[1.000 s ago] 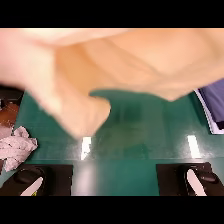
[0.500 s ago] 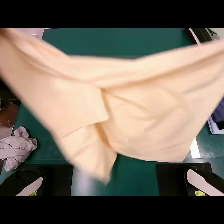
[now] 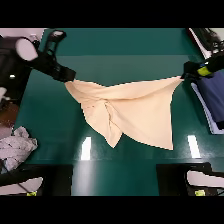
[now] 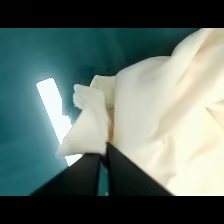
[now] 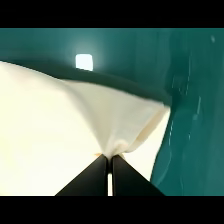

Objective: Fold the shirts.

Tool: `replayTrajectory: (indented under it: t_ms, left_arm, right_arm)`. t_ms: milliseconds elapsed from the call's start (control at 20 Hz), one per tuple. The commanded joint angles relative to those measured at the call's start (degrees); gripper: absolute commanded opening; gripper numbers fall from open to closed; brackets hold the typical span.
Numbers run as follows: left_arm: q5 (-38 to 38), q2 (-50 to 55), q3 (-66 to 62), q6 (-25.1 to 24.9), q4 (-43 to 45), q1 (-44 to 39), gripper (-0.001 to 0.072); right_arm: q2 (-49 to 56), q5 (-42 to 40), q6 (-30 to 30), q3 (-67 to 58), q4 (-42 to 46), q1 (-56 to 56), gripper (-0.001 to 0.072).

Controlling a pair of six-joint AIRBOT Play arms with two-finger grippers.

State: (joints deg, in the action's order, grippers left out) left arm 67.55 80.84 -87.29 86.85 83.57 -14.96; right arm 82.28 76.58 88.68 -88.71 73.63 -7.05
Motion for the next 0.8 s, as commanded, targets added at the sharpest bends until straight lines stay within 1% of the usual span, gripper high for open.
replayTrajectory:
  t_ms: [0,50,100,150,250,300,400,450,500,650,700,750]
  left_arm:
    - [-9.3,3.8,0.5,3.8,0.0,0.6,0.0463]
    - [-9.6,3.8,-0.3,4.5,0.0,1.6,0.0468]
    - [-8.5,3.8,-1.7,4.6,0.0,2.9,0.0468]
    - [-6.8,3.8,-3.3,4.7,0.0,4.3,0.0468]
    - [-1.3,3.7,-6.4,4.7,-0.4,7.5,0.0467]
    - [2.7,3.7,-7.4,4.7,-0.7,8.7,0.0467]
    - [9.0,3.5,-6.5,3.4,-1.0,9.7,0.0464]
    - [10.1,3.1,-4.8,2.9,-1.1,9.7,0.0345]
    - [9.5,2.0,-1.6,2.5,-2.1,9.4,0.0263]
    - [3.3,-3.5,12.5,2.8,-10.4,8.2,0.0267]
    - [1.2,-5.3,17.9,2.8,-14.3,7.7,0.0267]
    - [-0.3,-6.6,22.5,2.8,-16.3,6.9,0.0267]
  right_arm:
    - [3.8,-10.5,-0.2,0.0,-0.1,1.6,0.0018]
    - [4.3,-11.3,-0.2,-1.6,-0.1,1.6,0.0091]
    - [4.7,-11.3,-0.2,-3.5,-0.1,1.4,0.0357]
    - [4.7,-10.8,-0.2,-5.1,-0.2,1.0,0.0522]
    - [4.7,-7.2,-0.2,-9.2,-0.2,-0.1,0.0522]
    - [4.7,-4.9,-0.3,-10.9,-0.2,-0.3,0.0522]
    - [4.7,0.4,-0.3,-13.3,-0.6,-0.9,0.0522]
    - [4.7,2.3,-0.3,-13.6,-0.6,-0.9,0.0522]
    - [4.7,3.8,-0.3,-13.6,-0.6,-0.5,0.0522]
    - [4.7,7.5,-0.4,-13.6,-0.6,1.2,0.0522]
    - [4.7,8.0,-0.6,-13.6,-0.6,1.9,0.0522]
    - [4.7,8.2,-0.7,-13.6,-0.6,2.7,0.0522]
